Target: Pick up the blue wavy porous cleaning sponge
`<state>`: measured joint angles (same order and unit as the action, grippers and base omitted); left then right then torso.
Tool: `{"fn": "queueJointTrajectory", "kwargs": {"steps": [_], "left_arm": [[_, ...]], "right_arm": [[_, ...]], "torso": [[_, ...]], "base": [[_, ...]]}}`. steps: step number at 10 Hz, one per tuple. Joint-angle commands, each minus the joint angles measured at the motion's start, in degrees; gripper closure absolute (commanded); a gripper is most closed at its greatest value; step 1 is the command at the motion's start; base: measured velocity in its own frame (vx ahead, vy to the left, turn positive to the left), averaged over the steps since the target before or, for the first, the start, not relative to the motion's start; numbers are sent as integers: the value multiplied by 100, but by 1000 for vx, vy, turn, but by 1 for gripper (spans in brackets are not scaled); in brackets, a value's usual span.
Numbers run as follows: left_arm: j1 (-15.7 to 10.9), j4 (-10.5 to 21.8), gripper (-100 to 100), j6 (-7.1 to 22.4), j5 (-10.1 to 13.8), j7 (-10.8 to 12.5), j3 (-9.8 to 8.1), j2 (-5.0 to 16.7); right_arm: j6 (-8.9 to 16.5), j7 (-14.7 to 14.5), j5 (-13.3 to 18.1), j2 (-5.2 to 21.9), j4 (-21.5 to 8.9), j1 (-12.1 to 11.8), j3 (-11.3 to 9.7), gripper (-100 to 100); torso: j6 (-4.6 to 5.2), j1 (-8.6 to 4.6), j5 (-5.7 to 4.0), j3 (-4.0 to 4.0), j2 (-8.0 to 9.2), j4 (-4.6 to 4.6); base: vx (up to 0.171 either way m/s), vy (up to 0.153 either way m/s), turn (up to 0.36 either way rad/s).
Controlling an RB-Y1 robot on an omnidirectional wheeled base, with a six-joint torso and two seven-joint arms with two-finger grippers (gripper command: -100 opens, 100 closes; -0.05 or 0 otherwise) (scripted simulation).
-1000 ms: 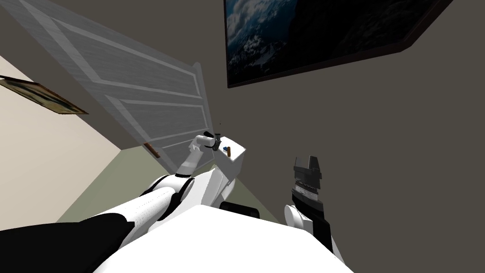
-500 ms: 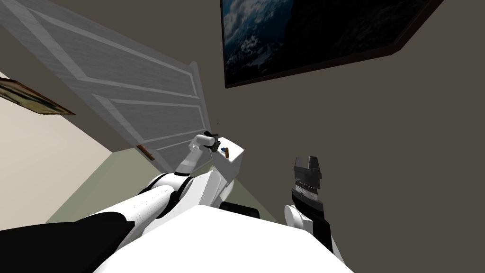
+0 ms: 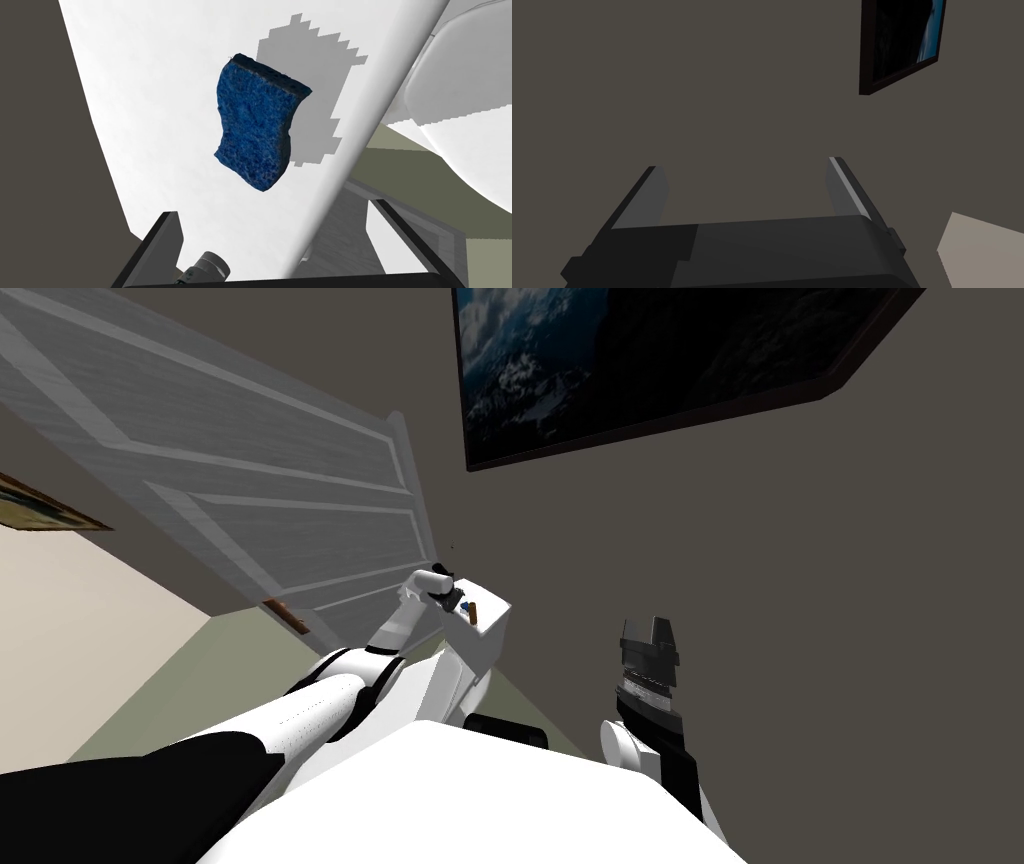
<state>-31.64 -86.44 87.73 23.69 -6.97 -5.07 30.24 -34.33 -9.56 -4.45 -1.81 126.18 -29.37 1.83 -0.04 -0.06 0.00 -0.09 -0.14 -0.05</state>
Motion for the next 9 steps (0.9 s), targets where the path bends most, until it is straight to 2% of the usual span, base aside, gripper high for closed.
{"fn": "queueJointTrajectory", "kwargs": {"steps": [1,5,9], "left_arm": [[-54,71,-100,171,70,-61,34,70],[-200,249,-100,659,272,-227,150,279],[-397,472,-100,1181,555,-457,310,584]], "right_arm": [[0,0,0,0,0,0,0,0],[0,0,0,0,0,0,0,0],[0,0,0,0,0,0,0,0]], "torso": [[0,0,0,0,0,0],[1,-5,-1,-1,-1,-1],[0,-1,0,-1,-1,-1]], "base": [[35,-9,-48],[40,-16,-63],[41,-12,-79]]}}
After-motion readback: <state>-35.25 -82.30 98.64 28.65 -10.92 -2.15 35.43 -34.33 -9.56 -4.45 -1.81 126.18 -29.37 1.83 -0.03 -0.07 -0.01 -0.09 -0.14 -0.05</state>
